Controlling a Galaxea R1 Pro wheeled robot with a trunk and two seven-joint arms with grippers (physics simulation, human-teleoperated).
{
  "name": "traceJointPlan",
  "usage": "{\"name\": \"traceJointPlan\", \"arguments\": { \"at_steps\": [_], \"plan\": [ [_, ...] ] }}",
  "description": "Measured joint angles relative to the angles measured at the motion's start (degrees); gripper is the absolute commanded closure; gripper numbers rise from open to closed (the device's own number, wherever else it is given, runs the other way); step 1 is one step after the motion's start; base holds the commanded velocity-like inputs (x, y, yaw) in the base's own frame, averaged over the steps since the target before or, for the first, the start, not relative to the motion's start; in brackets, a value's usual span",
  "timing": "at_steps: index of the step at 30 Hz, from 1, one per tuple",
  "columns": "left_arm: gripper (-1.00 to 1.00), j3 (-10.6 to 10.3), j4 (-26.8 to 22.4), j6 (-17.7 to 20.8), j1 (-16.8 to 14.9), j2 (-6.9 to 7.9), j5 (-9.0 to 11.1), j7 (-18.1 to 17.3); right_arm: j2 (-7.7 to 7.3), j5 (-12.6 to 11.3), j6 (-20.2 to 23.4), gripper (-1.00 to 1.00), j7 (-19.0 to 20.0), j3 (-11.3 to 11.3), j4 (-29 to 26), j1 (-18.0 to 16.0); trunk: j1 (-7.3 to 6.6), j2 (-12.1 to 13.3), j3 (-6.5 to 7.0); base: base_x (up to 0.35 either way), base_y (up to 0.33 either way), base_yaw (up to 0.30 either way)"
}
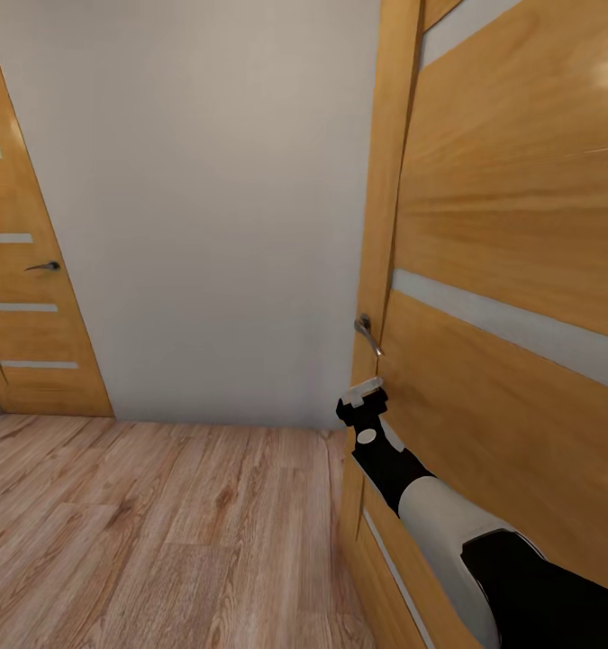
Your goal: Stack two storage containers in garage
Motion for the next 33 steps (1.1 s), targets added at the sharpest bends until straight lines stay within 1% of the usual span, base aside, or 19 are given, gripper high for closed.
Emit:
{"name": "traceJointPlan", "arguments": {
  "at_steps": [7,9,11,12,13,15,17,18,19,21,24,26,31,32,33],
  "plan": [
    [-1.0,0.0,0.0,0.0,0.0,0.0,0.0,0.0,0.0,-0.2,-0.1,-1.0,0.0,-0.1,0.0,0.0,0.0,0.0,0.0,0.0,0.0,0.0],
    [-1.0,0.0,0.0,0.0,0.0,0.0,0.0,0.0,-0.77,-0.3,-0.1,-1.0,0.1,0.0,0.0,0.0,0.0,0.0,0.0,0.0,0.0,0.0],
    [-1.0,0.0,0.0,0.0,0.0,0.0,0.0,0.0,-1.66,-0.4,-0.1,-1.0,-0.1,-0.4,0.0,0.0,0.0,0.0,0.0,0.0,0.0,0.0],
    [-1.0,0.1,0.0,0.0,0.0,0.0,0.0,0.0,-2.13,-0.4,-0.1,-1.0,-0.1,-0.5,0.0,0.0,0.0,0.0,0.0,0.0,0.0,0.0],
    [-1.0,0.1,0.0,0.0,0.0,0.0,0.0,0.0,-2.89,-0.4,0.0,-1.0,0.1,0.0,-0.1,-0.1,0.0,0.0,0.0,0.0,0.0,0.0],
    [-1.0,0.1,0.0,0.0,0.0,0.0,0.0,0.0,-4.57,-0.5,0.0,-1.0,0.2,-0.2,-0.1,-0.3,0.0,0.0,0.0,0.0,0.0,0.0],
    [-1.0,0.0,0.0,0.0,0.0,0.0,0.0,0.0,-6.18,-0.5,0.0,-1.0,-0.1,-0.9,-0.1,-0.4,0.0,0.0,0.0,0.0,0.0,0.0],
    [-1.0,0.0,0.0,0.0,0.0,0.0,0.0,0.0,-7.14,-0.5,0.0,-1.0,0.1,-0.5,-0.1,-0.5,0.0,0.0,0.0,0.0,0.0,0.0],
    [-1.0,0.0,0.0,0.0,0.0,0.0,0.0,0.0,-7.53,-0.5,0.0,-1.0,-0.1,-1.0,-0.2,-0.5,0.0,0.0,0.0,0.0,0.0,0.0],
    [-1.0,0.0,0.0,0.0,0.0,0.0,0.0,0.0,-8.81,-0.5,0.0,-1.0,0.2,-0.5,-0.3,-0.5,0.0,0.0,0.0,0.0,0.0,0.0],
    [-1.0,0.0,0.0,0.0,0.0,0.0,0.0,0.0,-10.02,-0.6,0.0,-1.0,-0.1,-1.0,-0.3,-0.9,0.0,0.0,0.0,0.0,0.0,0.0],
    [-1.0,0.0,0.0,0.0,0.0,0.0,0.0,0.0,-11.18,-0.7,0.0,-1.0,0.2,-0.8,-0.2,-1.5,0.0,0.0,-0.01,0.0,0.0,0.0],
    [-1.0,0.0,0.0,0.0,0.0,0.0,0.0,0.0,-14.42,-0.6,0.0,-1.0,0.2,-3.1,-0.2,-1.9,0.0,0.0,0.0,0.0,0.0,0.0],
    [-1.0,0.1,0.0,0.0,0.0,0.0,0.0,0.0,-14.68,-0.5,0.0,-1.0,0.1,-3.6,-0.2,-1.9,0.0,0.0,0.0,0.0,0.0,0.0],
    [-1.0,0.1,0.0,0.0,0.0,0.0,0.0,0.0,-15.06,-0.5,0.0,-1.0,0.2,-3.5,-0.2,-1.9,0.0,0.0,0.0,0.0,0.0,0.0]
  ]
}}
